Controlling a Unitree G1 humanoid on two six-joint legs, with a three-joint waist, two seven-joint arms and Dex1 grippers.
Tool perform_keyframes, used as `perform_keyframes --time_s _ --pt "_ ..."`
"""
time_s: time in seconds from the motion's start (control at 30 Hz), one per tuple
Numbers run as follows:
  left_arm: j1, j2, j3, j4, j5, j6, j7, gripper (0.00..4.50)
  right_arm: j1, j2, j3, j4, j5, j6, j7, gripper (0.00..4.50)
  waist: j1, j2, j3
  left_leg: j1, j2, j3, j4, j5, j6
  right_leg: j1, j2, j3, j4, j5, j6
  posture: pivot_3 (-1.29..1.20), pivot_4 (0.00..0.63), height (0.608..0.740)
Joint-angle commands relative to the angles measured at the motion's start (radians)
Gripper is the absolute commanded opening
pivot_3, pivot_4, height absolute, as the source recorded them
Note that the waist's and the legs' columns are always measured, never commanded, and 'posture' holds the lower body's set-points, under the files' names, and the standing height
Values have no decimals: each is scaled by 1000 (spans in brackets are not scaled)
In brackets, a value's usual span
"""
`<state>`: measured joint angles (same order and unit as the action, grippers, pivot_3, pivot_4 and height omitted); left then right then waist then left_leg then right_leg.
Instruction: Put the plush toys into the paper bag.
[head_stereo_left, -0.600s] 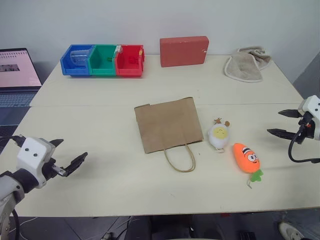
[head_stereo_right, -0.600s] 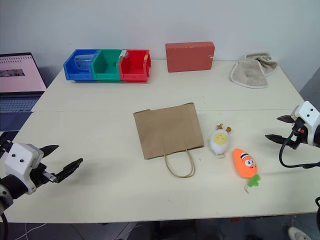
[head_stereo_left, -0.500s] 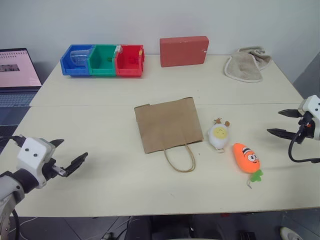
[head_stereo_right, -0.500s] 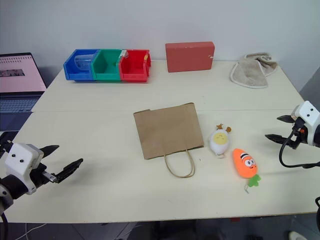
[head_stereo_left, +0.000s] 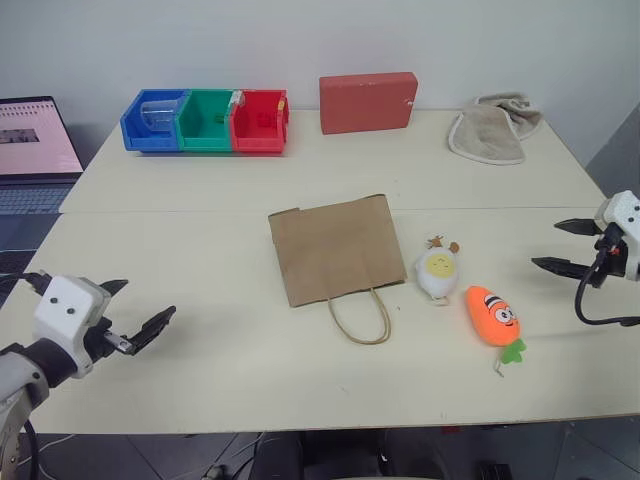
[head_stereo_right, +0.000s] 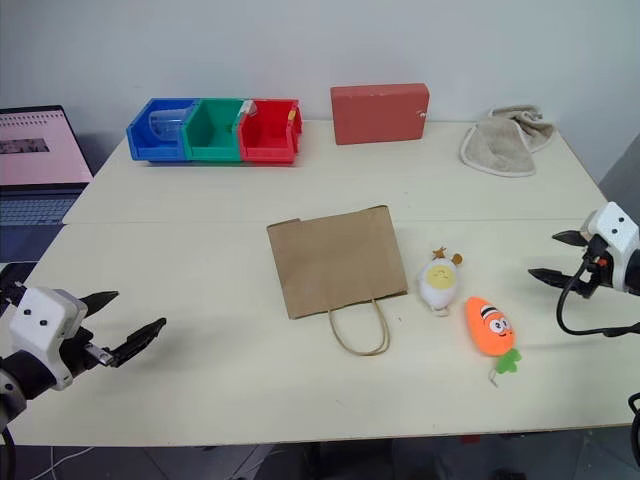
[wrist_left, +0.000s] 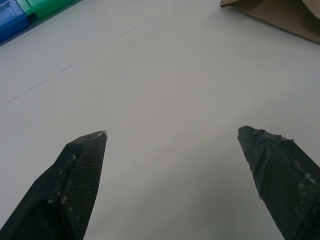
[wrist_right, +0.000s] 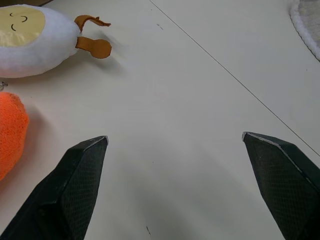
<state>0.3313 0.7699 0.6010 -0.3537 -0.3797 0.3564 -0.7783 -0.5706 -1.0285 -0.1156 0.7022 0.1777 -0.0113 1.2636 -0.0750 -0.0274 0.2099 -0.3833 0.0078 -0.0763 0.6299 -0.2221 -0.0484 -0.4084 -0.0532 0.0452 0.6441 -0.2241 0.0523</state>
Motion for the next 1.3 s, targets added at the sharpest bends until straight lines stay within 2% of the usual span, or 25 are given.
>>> perform_keyframes --time_s 0.03,0.4,0.6,0.83,1.07,1.3 --pt "-10 2 66 -19 -36 -45 -22 4482 -8 -13 -21 -25 7 -9 -2 4500 0 0 0 0 0 0 0 0 0 0 0 0 0 0 0 0 150 740" --pt "-2 18 68 0 -31 -91 -64 4482 17 -11 -33 -53 17 -1 -8 4500 0 0 0 0 0 0 0 0 0 0 0 0 0 0 0 0 150 740" --pt "-41 21 48 -34 -85 -44 -78 4482 35 -12 -55 -89 32 10 -20 4500 0 0 0 0 0 0 0 0 0 0 0 0 0 0 0 0 150 740" --pt "-145 81 -182 -124 -32 -48 -114 4482 140 -11 -124 -351 119 123 -38 4500 9 0 0 0 0 0 0 0 0 0 0 1 0 0 0 0 150 740" --pt "-322 83 -454 -184 -10 -29 -162 4482 423 -42 -278 -847 281 368 -40 4500 31 1 0 -1 1 -1 0 0 0 0 2 1 1 1 2 0 150 740" --pt "-492 -28 -737 -138 69 -78 -197 4482 619 -36 -371 -1203 435 597 -87 4500 43 1 -1 -1 1 0 1 0 0 0 2 1 -1 1 2 0 150 740"
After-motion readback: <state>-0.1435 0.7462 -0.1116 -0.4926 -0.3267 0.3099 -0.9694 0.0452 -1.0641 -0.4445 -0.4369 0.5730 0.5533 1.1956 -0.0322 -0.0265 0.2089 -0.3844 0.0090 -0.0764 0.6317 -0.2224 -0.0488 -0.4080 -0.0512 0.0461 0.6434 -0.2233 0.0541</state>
